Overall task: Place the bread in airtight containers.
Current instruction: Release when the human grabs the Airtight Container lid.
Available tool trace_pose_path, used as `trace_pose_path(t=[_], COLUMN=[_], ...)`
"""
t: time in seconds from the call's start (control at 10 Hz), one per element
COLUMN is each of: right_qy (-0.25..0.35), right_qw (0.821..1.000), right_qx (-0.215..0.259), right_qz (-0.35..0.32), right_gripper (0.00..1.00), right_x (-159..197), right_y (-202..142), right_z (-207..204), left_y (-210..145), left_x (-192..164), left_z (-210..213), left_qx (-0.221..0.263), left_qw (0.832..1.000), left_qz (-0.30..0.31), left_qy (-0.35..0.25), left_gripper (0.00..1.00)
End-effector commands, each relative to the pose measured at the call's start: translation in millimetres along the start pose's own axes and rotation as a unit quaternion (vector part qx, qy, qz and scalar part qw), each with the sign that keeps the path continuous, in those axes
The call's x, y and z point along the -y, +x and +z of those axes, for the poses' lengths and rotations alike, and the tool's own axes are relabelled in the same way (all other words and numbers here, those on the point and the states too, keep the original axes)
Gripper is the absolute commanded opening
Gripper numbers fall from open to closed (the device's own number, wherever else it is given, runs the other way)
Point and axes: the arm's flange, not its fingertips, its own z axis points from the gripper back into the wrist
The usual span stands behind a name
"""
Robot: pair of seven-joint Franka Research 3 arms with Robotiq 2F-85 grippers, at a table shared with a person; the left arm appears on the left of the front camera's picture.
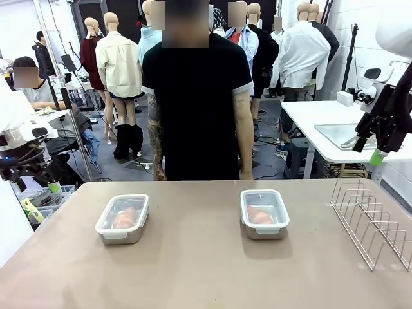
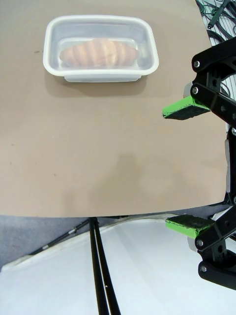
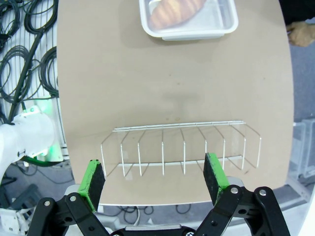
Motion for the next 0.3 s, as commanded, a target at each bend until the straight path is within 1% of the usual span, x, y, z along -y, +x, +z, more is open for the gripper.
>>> trace_pose_path(t=[0.0, 0.2], right_qy=[-0.003, -0.003], right_qw=[1.0, 1.0], right_qx=[-0.001, -0.001], right_qz=[-0.008, -0.008], right_gripper=[1.0, 1.0], right_x=[-0.8, -0.8], right_y=[2.3, 2.3], right_z=[0.6, 0.6], left_y=[-1.7, -1.7], left_x=[-1.6, -1.6], left_z=[0.5, 0.5], left_qx=[0.0, 0.0], left_qw=[1.0, 1.0], left_qz=[0.001, 0.001], left_qy=[0.005, 0.005], left_gripper=[1.0, 1.0])
